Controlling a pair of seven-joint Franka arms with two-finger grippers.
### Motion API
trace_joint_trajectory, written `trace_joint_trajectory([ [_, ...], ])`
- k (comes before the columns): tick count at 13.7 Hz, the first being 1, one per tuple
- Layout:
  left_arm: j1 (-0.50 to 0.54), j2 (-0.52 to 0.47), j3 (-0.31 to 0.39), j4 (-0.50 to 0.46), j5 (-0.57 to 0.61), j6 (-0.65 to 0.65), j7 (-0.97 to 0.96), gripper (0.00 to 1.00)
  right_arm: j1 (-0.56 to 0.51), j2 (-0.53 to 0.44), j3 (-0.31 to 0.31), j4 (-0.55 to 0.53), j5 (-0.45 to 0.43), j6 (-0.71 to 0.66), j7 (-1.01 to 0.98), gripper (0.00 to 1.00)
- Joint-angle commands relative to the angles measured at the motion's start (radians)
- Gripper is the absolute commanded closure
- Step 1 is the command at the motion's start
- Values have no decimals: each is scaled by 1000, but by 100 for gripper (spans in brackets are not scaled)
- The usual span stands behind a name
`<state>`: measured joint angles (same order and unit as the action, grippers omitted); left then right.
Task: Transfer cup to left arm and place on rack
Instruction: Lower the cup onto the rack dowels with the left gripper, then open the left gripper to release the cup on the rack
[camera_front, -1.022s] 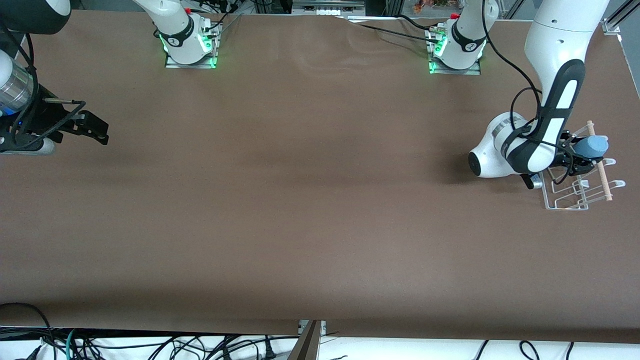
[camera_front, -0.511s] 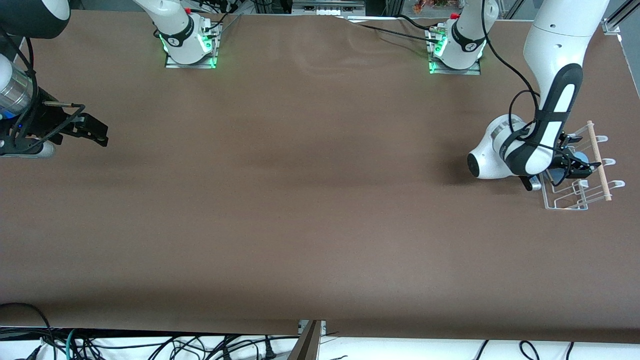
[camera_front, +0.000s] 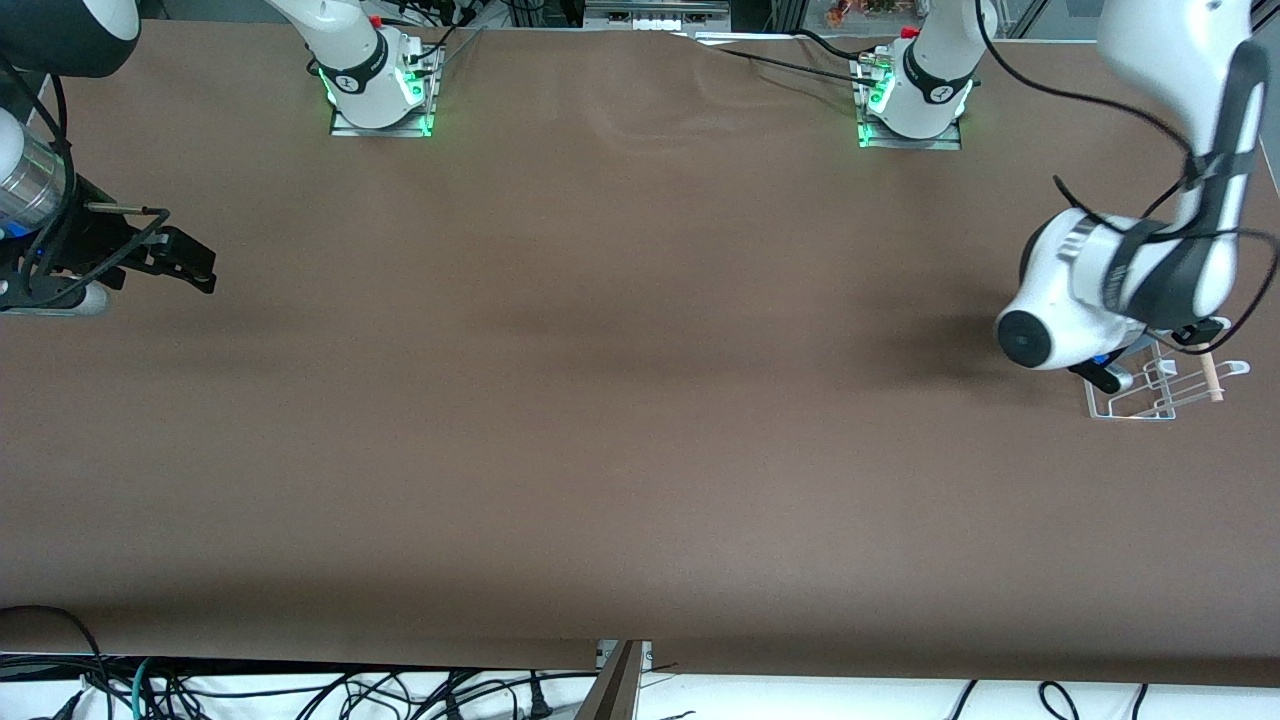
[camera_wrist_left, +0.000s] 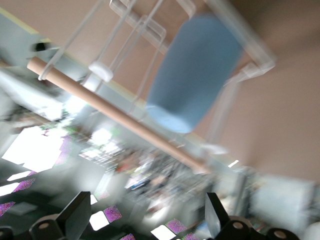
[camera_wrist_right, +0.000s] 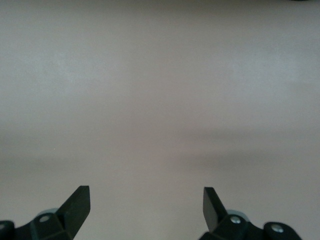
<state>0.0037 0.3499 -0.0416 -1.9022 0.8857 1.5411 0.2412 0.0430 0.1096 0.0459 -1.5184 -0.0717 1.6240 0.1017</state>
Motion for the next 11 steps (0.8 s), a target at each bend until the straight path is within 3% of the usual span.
trace_joint_trajectory([
  [1, 9, -37, -4, 75, -222, 16, -107, 0, -15, 12, 11, 27, 16, -19, -14, 0],
  [4, -25, -49, -47, 191, -449, 5, -307, 0, -17, 12, 11, 27, 16, -19, -16, 0],
  [6, -28, -92, -104, 222, -568, -3, -342, 0, -17, 13, 11, 27, 18, -19, -16, 0],
  [8, -22, -138, -118, 282, -687, 1, -347, 0, -17, 13, 11, 27, 18, -19, -16, 0],
  [11, -19, -150, -118, 425, -766, -13, -332, 0, -17, 13, 11, 27, 18, -19, -16, 0],
])
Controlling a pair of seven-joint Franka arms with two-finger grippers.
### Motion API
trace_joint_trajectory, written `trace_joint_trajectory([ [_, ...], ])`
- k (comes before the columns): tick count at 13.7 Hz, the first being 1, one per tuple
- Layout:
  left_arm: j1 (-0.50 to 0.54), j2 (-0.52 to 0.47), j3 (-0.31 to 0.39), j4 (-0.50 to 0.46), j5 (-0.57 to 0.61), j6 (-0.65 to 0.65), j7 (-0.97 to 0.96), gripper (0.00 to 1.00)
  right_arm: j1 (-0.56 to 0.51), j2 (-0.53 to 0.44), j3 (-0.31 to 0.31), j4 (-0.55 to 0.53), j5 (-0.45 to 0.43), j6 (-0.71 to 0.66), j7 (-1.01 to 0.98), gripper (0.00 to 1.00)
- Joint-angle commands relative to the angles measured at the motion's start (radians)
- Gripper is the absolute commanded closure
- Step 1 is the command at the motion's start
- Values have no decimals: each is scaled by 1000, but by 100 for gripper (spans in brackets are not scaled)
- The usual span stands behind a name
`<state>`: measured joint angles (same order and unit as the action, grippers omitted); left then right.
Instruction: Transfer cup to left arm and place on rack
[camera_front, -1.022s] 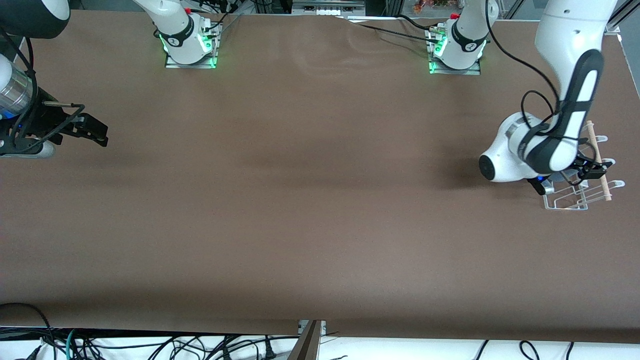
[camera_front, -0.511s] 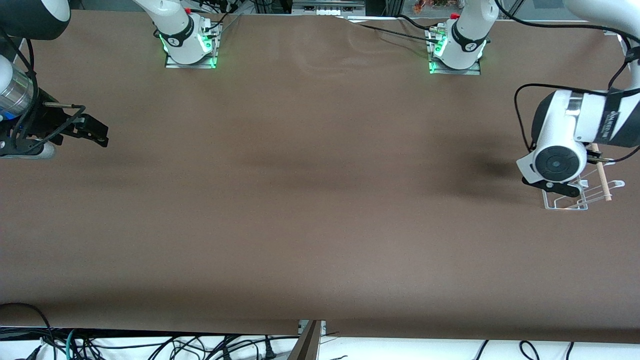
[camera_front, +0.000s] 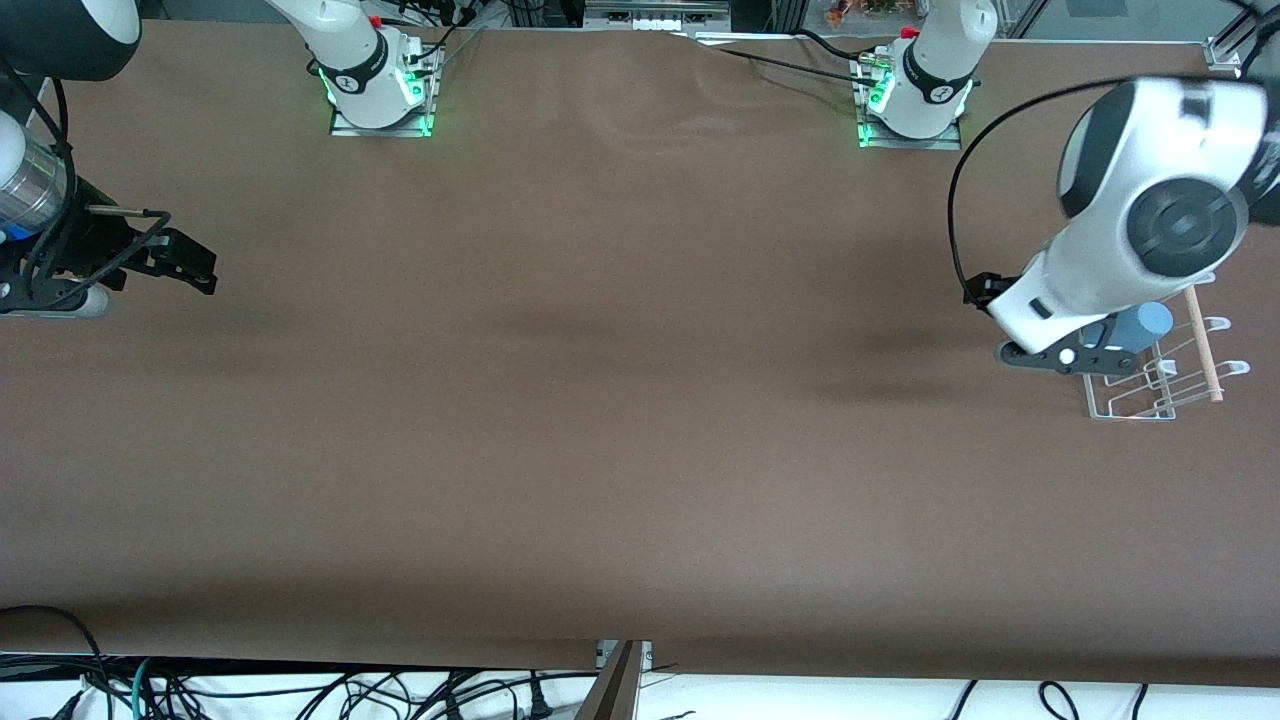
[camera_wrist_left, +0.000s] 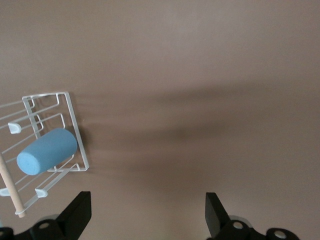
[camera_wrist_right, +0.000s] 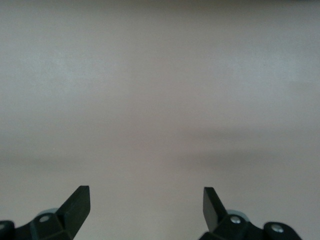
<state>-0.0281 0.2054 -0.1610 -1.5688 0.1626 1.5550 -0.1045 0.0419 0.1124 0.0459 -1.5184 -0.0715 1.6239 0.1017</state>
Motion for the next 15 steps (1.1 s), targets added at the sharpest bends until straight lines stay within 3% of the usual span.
trace_joint_trajectory([
  [1, 14, -4, 6, 127, -43, -29, 14, 0, -16, 10, 11, 27, 18, -19, -16, 0],
  [3, 17, -44, 9, 124, -69, -6, 17, 0, -16, 10, 11, 27, 18, -19, -16, 0],
  [4, 17, -99, 12, 75, -93, 34, 14, 0, -16, 10, 11, 27, 18, -19, -16, 0],
  [7, 8, -308, 29, -234, -106, 199, 12, 0, -17, 10, 11, 27, 18, -19, -17, 0],
  [8, 7, -332, 41, -279, -110, 215, 17, 0, -17, 10, 11, 27, 18, -19, -17, 0],
  [12, -22, -328, 139, -272, -175, 197, 92, 0, -17, 10, 11, 27, 18, -19, -17, 0],
  [15, -26, -328, 144, -269, -161, 183, 100, 0, -17, 10, 11, 27, 18, -19, -16, 0],
])
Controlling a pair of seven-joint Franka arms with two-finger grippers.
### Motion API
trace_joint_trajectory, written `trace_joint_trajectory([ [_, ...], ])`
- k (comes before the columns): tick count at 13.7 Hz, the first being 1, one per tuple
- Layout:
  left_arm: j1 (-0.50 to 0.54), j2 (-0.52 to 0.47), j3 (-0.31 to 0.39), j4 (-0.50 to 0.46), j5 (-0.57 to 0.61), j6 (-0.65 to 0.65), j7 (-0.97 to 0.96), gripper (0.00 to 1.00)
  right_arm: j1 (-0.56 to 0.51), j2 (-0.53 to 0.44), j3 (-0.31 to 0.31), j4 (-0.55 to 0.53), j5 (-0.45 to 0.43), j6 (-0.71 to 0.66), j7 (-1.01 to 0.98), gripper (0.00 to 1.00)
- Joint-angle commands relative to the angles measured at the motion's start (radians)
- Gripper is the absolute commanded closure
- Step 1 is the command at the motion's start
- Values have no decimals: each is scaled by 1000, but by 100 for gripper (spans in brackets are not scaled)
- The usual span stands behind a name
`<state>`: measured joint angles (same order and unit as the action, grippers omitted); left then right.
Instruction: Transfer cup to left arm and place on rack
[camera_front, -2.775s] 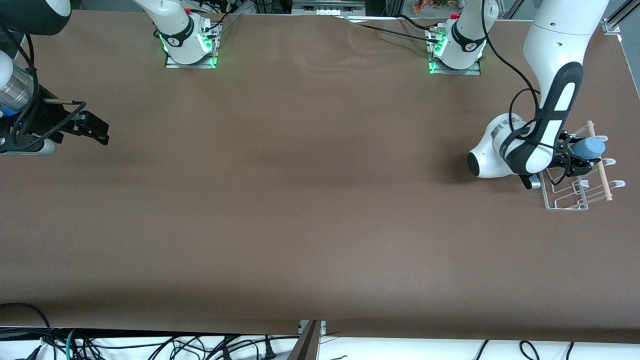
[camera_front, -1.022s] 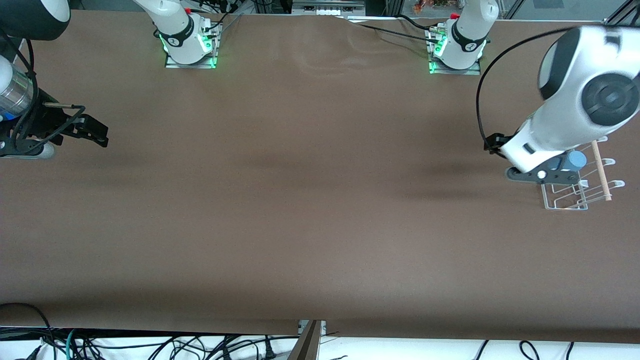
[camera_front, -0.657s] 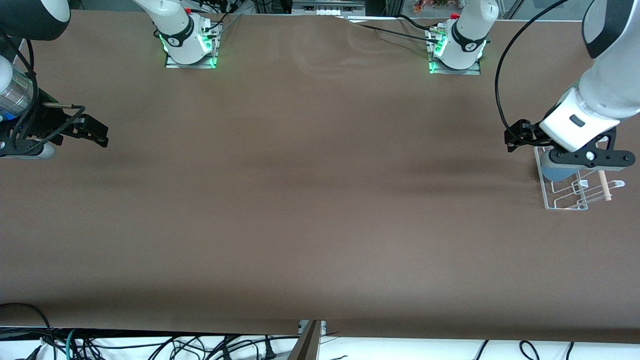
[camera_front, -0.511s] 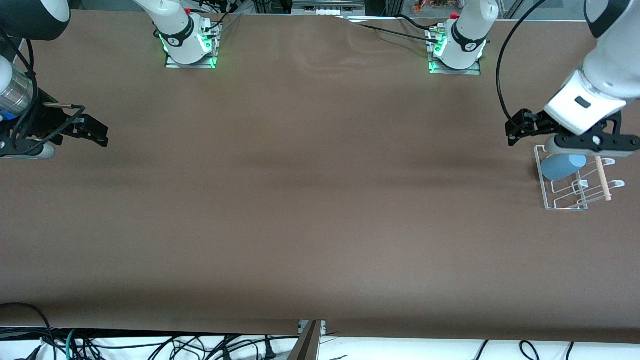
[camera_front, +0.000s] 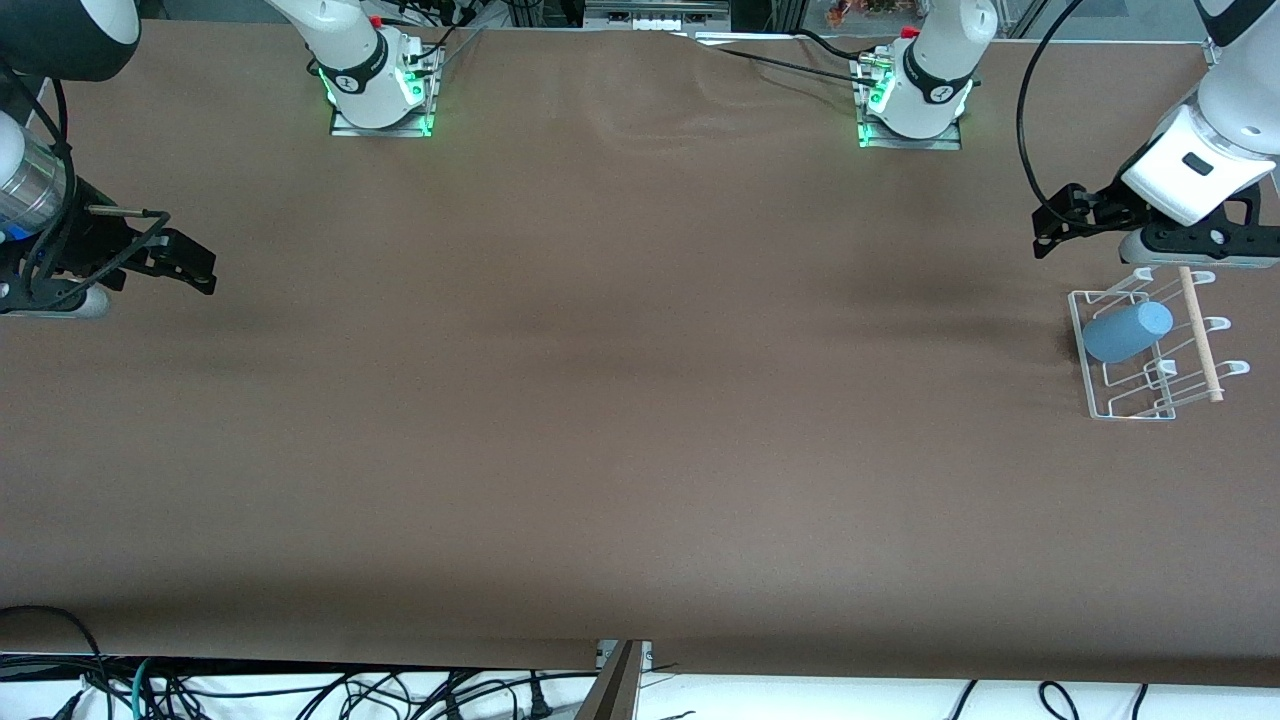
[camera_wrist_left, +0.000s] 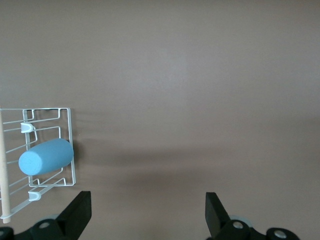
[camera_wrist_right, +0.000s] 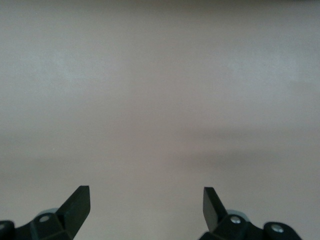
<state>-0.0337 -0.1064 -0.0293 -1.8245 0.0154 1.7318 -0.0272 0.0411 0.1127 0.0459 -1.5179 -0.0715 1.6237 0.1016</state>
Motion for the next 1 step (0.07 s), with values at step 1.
trace_joint_trajectory([
  [1, -19, -16, 12, -13, -14, 6, 24, 0, -17, 10, 11, 27, 18, -21, -17, 0],
])
